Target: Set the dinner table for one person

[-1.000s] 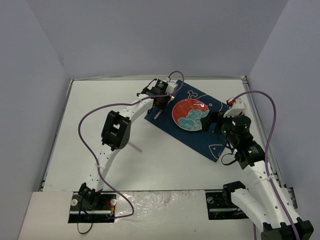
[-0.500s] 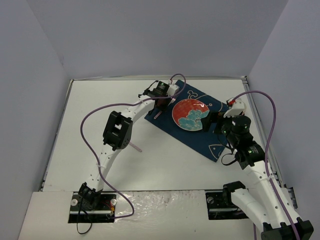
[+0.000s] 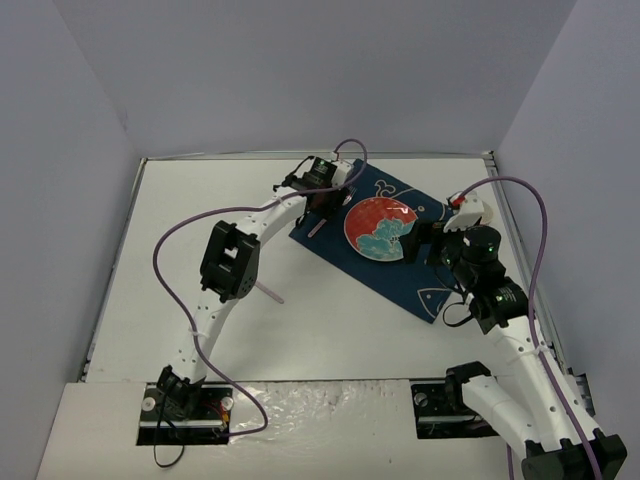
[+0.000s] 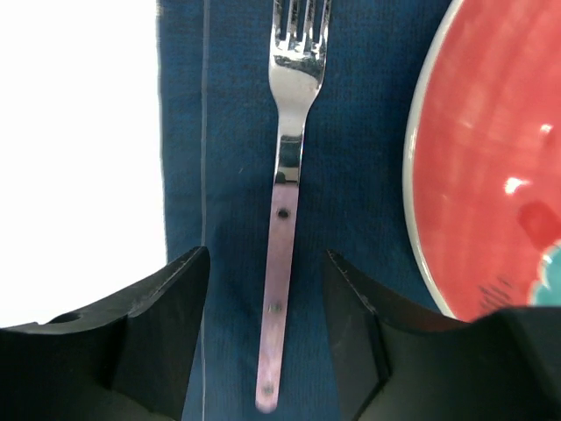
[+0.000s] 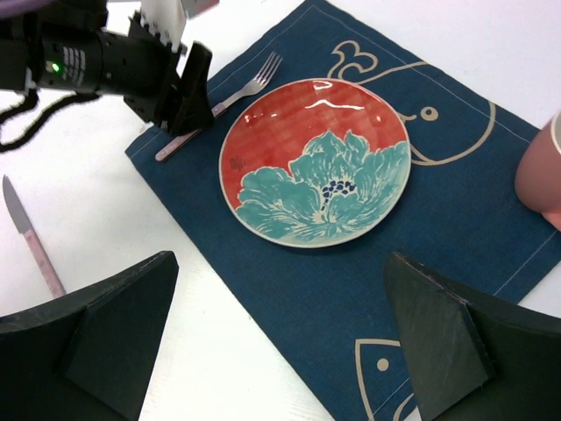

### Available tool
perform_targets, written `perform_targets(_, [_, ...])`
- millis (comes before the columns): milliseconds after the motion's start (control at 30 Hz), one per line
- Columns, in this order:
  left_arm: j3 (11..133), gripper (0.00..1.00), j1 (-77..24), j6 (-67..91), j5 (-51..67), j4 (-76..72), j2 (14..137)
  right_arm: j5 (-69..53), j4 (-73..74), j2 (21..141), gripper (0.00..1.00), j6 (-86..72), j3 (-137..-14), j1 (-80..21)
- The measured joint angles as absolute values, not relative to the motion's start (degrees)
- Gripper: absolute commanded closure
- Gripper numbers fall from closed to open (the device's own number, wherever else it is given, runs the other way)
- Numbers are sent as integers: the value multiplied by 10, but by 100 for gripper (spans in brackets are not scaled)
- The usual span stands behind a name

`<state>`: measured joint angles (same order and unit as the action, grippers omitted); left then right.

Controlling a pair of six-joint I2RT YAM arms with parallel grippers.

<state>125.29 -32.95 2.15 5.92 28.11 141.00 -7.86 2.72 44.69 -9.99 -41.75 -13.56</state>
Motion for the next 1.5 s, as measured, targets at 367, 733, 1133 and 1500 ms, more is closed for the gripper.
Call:
perform_targets(367, [1146, 3, -267, 127, 28, 279, 1170, -125, 23, 607, 0, -58, -491, -212])
perform_targets(733, [886, 3, -81, 186, -8, 311, 941, -108, -30, 859, 3, -2, -562, -403])
perform_targets(1133, [657, 3, 28, 184, -95, 314, 676, -114, -46, 1146, 20, 60, -769, -515])
perform_targets(1500, [654, 3, 27, 182, -141, 309, 692, -113, -39, 1232, 41, 76, -855, -560])
